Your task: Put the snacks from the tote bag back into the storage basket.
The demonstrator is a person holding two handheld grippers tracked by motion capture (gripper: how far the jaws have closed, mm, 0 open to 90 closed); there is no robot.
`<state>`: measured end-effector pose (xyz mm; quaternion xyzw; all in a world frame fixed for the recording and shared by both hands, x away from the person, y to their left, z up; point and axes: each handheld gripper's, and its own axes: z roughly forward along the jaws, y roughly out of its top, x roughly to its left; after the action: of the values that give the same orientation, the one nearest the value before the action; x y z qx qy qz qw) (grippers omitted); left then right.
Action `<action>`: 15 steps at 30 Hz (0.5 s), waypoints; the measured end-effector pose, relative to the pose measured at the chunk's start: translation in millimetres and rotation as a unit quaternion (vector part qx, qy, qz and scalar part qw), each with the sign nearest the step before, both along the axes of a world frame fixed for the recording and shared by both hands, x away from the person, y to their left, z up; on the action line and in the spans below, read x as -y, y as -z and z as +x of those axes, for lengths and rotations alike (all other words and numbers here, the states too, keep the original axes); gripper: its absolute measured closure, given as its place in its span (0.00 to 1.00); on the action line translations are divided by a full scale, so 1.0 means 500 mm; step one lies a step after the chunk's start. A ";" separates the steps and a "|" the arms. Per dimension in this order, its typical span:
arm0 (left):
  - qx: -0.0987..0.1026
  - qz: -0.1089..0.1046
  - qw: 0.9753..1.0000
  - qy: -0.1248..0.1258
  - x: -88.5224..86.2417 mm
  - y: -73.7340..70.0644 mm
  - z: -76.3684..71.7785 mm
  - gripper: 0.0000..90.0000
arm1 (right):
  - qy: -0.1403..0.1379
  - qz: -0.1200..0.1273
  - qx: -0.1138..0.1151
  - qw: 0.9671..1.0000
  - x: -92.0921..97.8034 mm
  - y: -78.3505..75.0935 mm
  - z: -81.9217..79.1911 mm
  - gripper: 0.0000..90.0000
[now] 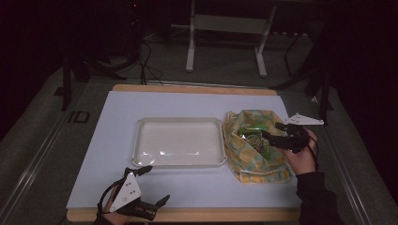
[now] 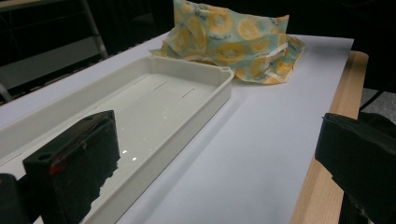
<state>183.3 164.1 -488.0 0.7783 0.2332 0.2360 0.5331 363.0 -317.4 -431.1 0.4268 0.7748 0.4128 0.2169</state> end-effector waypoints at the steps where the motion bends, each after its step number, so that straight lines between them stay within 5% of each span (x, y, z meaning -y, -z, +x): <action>1: 0.000 0.000 1.000 0.000 0.000 0.000 0.000 0.00 | 0.000 0.000 -0.005 1.000 0.000 0.004 0.003 0.34; 15: 0.003 0.009 1.000 0.001 0.004 0.002 0.000 0.00 | 0.029 -0.006 -0.075 0.997 0.012 0.060 0.038 0.49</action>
<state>183.1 162.3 -488.9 0.7828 0.2287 0.2400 0.5267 382.1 -323.1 -461.3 0.4777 0.7787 0.3686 0.1722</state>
